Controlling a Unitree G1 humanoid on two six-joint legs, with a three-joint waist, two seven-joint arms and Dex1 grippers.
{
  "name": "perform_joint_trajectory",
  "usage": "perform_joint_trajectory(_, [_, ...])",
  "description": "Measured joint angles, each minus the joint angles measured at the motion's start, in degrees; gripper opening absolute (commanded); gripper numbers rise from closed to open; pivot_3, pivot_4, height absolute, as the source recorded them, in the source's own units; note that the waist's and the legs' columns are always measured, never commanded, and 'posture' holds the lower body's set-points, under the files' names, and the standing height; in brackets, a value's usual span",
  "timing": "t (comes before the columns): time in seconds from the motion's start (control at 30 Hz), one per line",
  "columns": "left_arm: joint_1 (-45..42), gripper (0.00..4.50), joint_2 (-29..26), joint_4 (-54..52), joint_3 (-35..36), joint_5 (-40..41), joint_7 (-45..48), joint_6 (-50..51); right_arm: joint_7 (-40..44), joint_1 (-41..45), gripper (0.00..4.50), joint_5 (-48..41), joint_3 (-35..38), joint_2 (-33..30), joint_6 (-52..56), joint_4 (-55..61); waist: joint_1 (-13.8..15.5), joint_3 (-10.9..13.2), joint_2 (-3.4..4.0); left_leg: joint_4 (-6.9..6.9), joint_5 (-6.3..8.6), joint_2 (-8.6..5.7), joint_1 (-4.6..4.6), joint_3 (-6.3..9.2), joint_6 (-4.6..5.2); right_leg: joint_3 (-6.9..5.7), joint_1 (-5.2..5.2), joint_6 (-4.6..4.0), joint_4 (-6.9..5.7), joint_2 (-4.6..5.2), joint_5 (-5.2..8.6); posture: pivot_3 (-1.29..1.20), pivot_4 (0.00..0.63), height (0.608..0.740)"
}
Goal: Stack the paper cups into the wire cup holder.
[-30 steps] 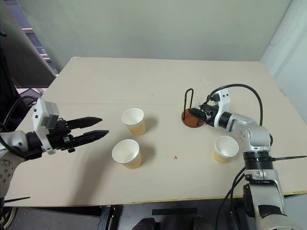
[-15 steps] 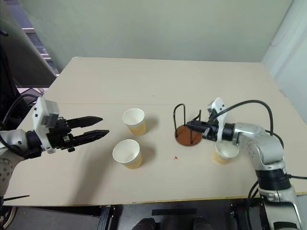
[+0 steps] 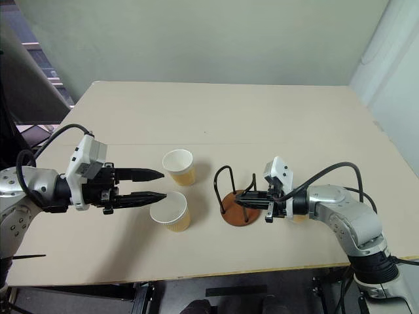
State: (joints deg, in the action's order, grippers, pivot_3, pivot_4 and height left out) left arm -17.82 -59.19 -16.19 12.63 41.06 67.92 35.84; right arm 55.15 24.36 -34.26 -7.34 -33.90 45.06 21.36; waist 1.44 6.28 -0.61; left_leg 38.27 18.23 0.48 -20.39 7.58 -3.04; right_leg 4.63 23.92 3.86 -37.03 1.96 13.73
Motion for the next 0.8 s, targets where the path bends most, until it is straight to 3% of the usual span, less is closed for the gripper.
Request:
perform_joint_trajectory(0.33, [-2.2, 2.82, 0.0, 0.0, -1.6, -0.2, 2.0, 0.1, 6.4, -1.3, 0.04, 1.0, -1.6, 0.0, -8.4, -4.6, -0.1, 0.0, -0.02, -0.01, 0.03, 0.17, 0.04, -0.03, -0.03, 0.07, -0.01, -0.09, 0.01, -0.21, -0.02, 0.0, 0.15, 0.74])
perform_joint_trajectory(0.8, [-3.7, 2.82, -0.6, 1.1, -2.1, -0.5, 4.3, 0.1, 20.0, 8.7, 0.04, 4.3, -5.1, -0.9, -14.9, -16.7, -0.1, 0.0, -0.01, -0.04, 0.11, 0.56, -0.02, 0.0, -0.21, 0.12, 0.09, -0.39, 0.06, -0.72, -0.06, 0.0, 0.15, 0.74])
